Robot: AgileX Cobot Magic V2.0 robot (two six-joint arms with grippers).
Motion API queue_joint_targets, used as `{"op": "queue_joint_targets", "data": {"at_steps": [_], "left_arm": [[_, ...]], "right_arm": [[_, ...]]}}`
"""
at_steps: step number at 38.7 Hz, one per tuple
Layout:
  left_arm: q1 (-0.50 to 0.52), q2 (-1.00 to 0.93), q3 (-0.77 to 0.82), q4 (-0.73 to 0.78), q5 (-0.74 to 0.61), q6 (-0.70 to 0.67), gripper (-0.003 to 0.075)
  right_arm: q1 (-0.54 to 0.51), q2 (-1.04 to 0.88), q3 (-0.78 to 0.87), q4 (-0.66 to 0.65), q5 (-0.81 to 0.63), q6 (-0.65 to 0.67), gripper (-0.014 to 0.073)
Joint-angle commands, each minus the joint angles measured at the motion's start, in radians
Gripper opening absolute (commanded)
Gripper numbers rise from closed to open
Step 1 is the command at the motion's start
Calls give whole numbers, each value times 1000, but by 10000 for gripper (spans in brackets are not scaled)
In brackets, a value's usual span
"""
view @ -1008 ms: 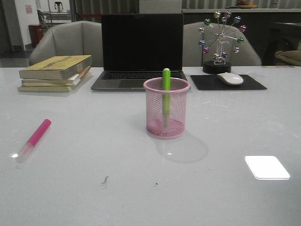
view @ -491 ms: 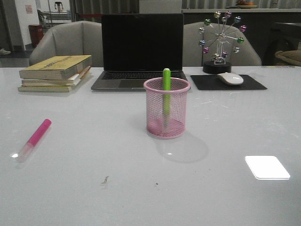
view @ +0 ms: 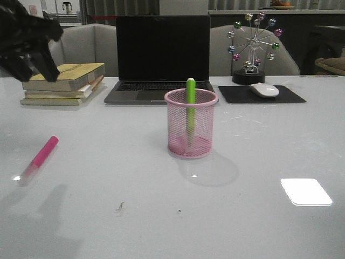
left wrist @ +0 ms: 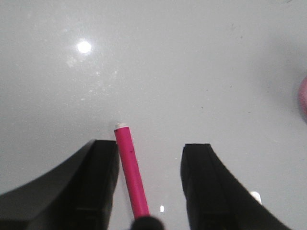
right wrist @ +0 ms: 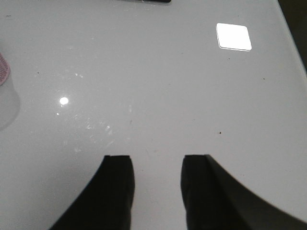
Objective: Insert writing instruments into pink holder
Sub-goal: 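Lower the left gripper and grasp the pink highlighter, lift it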
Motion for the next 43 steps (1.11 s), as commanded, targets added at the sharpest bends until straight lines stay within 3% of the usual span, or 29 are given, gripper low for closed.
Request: {"op": "queue_joint_targets", "data": {"at_steps": [1, 14, 43], "left_arm": [[-6, 32, -67, -11, -31, 1, 384], [-6, 191, -118, -6, -17, -25, 384], [-6, 283, -116, 9, -6, -27, 383]], "right_arm": [[-7, -3, -26, -23, -57, -1, 376], [-7, -3, -26, -23, -34, -1, 376], [-7, -3, -26, -23, -33, -1, 376]]}}
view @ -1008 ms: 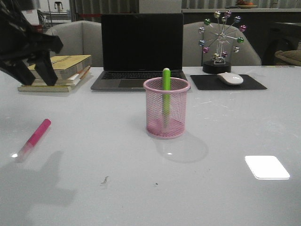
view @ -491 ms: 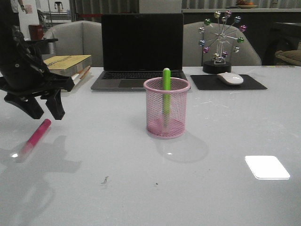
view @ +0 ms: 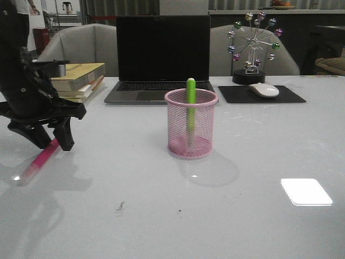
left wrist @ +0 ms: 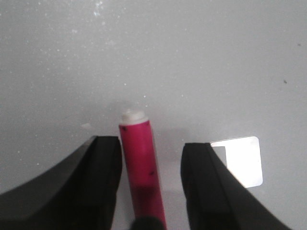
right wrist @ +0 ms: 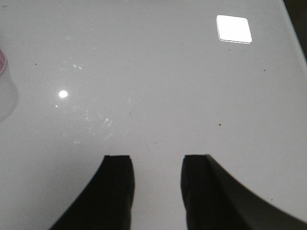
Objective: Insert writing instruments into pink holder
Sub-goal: 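Lower the left gripper and grasp the pink highlighter, lift it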
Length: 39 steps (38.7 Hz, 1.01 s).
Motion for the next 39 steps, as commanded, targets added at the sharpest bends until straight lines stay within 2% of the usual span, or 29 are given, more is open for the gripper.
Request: {"op": "queue_joint_targets", "data": {"at_steps": [1, 32, 36, 39], "left_arm": [[-6, -42, -27, 3, -15, -12, 383], [-6, 60, -25, 57, 79, -12, 380], [-6, 62, -25, 57, 106, -12, 323], [-6, 62, -25, 57, 128, -12, 250]], "right_arm": [[-7, -3, -27, -23, -60, -2, 376], [-7, -3, -27, -23, -48, -2, 376], [-7, -3, -27, -23, -48, -2, 376], [-7, -3, -27, -23, -48, -2, 376]]}}
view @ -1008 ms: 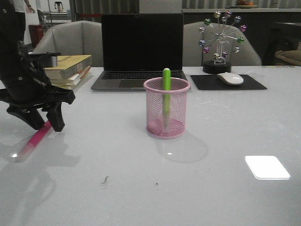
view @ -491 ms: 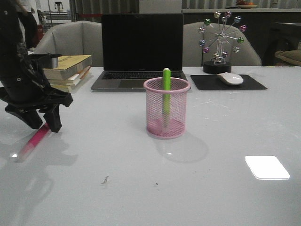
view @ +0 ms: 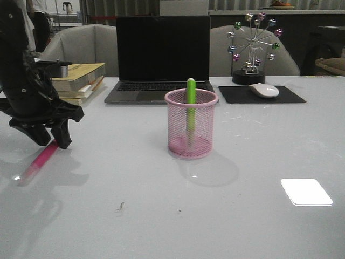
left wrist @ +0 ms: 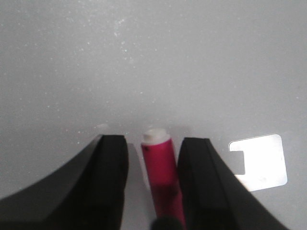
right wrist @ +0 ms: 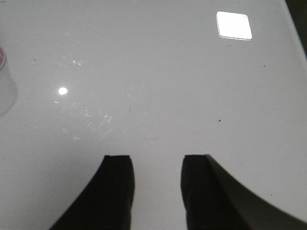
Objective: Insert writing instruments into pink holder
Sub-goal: 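Lower the left gripper and grasp the pink highlighter, lift it, then carry the pink highlighter over the pink holder and drop it in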
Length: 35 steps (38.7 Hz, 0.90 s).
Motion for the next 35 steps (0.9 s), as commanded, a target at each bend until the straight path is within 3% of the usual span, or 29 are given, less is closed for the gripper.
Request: {"op": "queue_joint_targets", "data": {"at_steps": [1, 6, 17, 24, 35], "left_arm": [[-6, 7, 10, -18, 105, -12, 225], [-6, 7, 10, -18, 135, -12, 92], [-6, 5, 2, -52, 157, 3, 92], [-6, -31, -47, -160, 145, 102, 92], [-6, -239, -67, -370, -37, 266, 92]], "right_arm": [[-7, -3, -27, -23, -62, -2, 376], [-7, -3, -27, -23, -62, -2, 376], [-7, -3, -27, -24, -62, -2, 376], [-7, -3, -27, -24, -62, -2, 376], [-7, -3, -27, -24, -62, -2, 376]]}}
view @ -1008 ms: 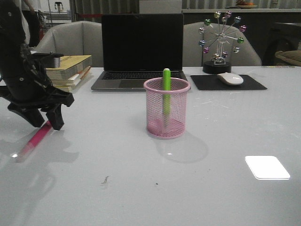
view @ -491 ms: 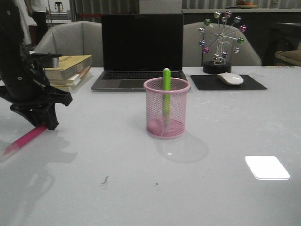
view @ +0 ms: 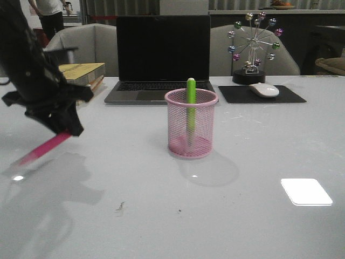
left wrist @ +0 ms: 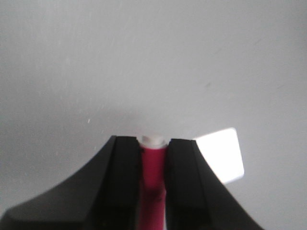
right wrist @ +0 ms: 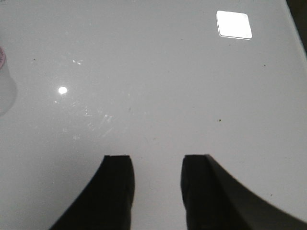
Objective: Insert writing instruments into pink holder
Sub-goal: 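Carry the pink highlighter over the pink holder and drop it in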
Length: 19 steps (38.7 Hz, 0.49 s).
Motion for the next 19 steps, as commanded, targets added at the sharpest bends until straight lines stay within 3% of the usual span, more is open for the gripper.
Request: {"op": "queue_joint_targets", "data": {"at_steps": [1, 9, 19], "left_arm": [[-6, -162, -30, -140, -117, 90, 92], [-55, -294, -30, -393, -273, 325, 92], [-213, -323, -30, -608, -494, 588, 92]], "right_arm": [[-7, -3, -27, -24, -65, -2, 376], [-7, -3, -27, -23, -63, -2, 376], [-7, -3, -27, -23, -55, -2, 376]]}}
